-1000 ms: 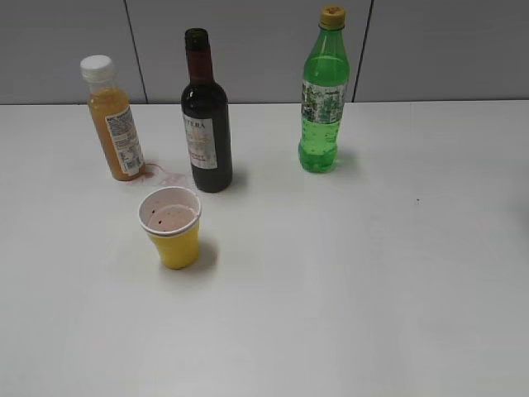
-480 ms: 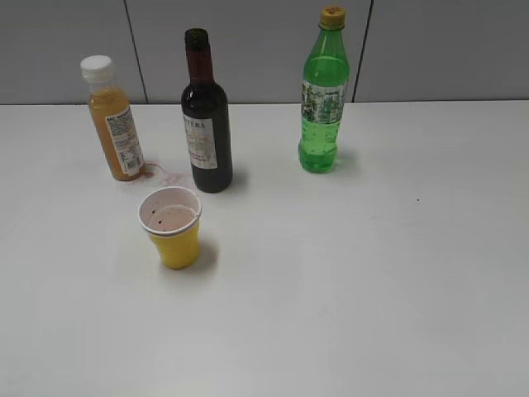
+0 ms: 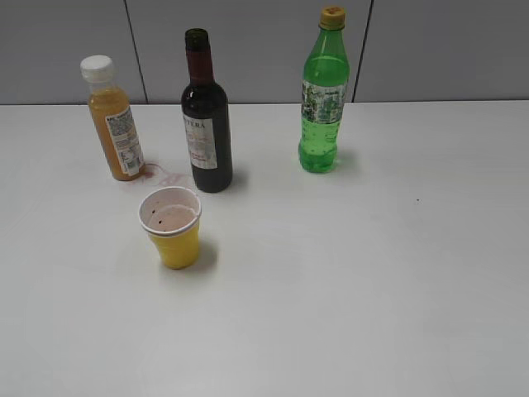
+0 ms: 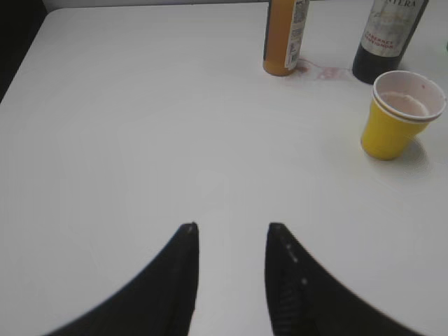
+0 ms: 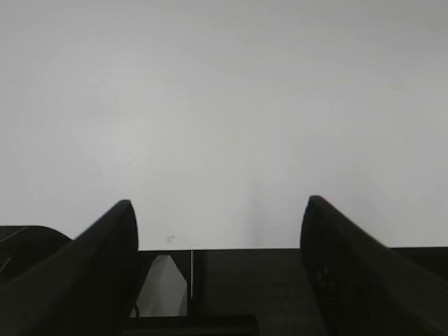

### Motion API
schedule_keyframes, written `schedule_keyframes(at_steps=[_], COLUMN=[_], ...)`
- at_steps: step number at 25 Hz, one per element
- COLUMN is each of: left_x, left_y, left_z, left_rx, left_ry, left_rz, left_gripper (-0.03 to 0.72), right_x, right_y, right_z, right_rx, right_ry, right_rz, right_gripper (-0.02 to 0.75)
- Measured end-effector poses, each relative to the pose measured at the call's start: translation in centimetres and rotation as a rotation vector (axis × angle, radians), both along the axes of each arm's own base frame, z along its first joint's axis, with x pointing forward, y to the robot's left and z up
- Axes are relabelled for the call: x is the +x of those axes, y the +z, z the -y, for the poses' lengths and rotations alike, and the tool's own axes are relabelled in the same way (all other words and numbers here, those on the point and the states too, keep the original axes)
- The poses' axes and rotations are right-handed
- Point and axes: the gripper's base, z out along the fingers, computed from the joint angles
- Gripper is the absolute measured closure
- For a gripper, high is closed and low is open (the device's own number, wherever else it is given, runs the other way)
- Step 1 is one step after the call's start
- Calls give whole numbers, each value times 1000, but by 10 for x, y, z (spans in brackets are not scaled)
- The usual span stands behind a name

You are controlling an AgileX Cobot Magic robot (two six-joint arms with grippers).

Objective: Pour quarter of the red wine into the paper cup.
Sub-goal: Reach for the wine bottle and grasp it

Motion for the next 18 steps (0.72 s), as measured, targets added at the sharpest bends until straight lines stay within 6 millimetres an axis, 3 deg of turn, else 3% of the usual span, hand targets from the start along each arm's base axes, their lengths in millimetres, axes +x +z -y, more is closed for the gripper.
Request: schedule_keyframes(at_steps=[8,18], left_x=[0,0], left_y=[0,0], left_z=[0,0], left_rx=[1,2], left_ry=[0,-1], left_rz=[0,0], left_gripper=[449,449], right_x=[-54,-97], right_y=[-27,-28], right_z=[1,2], right_rx=[6,25], right_ry=[1,4], right_rz=[170,509], right_gripper=[189,190])
